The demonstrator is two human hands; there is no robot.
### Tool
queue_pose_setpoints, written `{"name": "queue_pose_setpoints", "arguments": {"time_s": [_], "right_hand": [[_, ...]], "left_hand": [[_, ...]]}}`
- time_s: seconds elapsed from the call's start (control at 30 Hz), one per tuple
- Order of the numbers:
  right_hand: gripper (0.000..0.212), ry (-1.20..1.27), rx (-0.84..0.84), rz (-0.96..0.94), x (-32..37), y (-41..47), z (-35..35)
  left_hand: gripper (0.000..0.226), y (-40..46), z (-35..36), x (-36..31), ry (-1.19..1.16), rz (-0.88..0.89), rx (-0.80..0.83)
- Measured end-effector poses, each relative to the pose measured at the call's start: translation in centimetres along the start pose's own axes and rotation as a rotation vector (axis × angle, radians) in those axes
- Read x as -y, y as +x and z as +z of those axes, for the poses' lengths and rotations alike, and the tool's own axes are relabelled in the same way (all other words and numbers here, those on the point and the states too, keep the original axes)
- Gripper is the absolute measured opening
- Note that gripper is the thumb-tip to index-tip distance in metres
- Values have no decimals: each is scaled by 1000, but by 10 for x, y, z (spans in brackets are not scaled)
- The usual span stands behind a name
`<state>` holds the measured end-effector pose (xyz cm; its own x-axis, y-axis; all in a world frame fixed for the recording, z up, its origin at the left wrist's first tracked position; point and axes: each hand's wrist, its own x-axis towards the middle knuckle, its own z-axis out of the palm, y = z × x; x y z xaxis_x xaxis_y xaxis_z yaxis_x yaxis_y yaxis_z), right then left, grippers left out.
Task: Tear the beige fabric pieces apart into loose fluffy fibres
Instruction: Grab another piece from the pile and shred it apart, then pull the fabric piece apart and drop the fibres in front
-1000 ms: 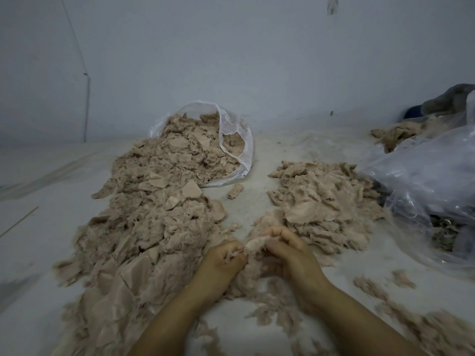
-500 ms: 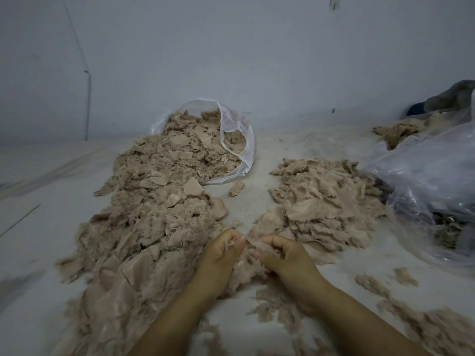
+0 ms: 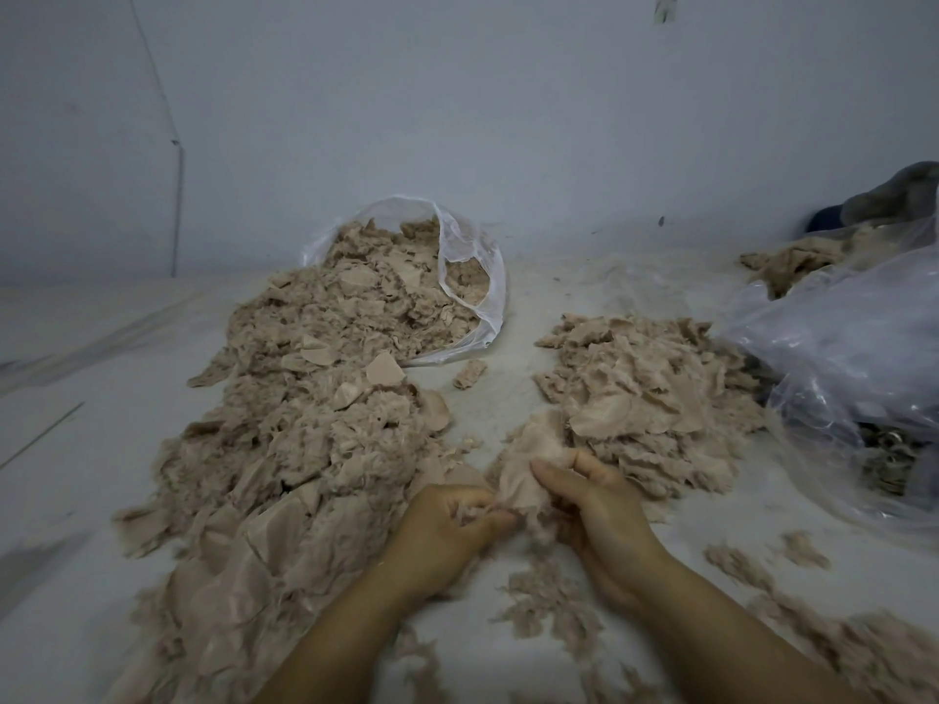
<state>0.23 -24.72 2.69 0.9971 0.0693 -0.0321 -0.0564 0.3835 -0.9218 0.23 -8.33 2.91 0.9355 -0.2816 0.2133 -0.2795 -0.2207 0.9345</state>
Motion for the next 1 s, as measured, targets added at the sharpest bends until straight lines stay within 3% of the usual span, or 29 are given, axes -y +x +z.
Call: {"name": "queue_pose_setpoints", "arguments": {"time_s": [0.13, 0.3, 0.4, 0.63, 0.73, 0.87, 1.0], "right_hand": [[13, -35, -29, 22, 1, 2, -2], [29, -140, 165, 103, 1, -6, 3], [8, -84, 110, 38, 2, -7, 4], [24, -98, -64, -132, -1, -5, 9], [20, -2, -218, -167, 5, -1, 2], [11, -138, -235, -231, 5, -3, -1], [14, -375, -185, -286, -7, -4, 13]], "left_hand": [[19, 3, -8, -1, -208, 7, -70], [15, 1, -7, -1, -211, -28, 17], [26, 1, -6, -2, -113, -11, 6], [32, 4, -6, -2, 27, 28, -17], [30, 3, -13, -1, -66, -1, -44], [23, 2, -18, -3, -281, -52, -60], [38, 2, -4, -1, -167, -124, -63]]}}
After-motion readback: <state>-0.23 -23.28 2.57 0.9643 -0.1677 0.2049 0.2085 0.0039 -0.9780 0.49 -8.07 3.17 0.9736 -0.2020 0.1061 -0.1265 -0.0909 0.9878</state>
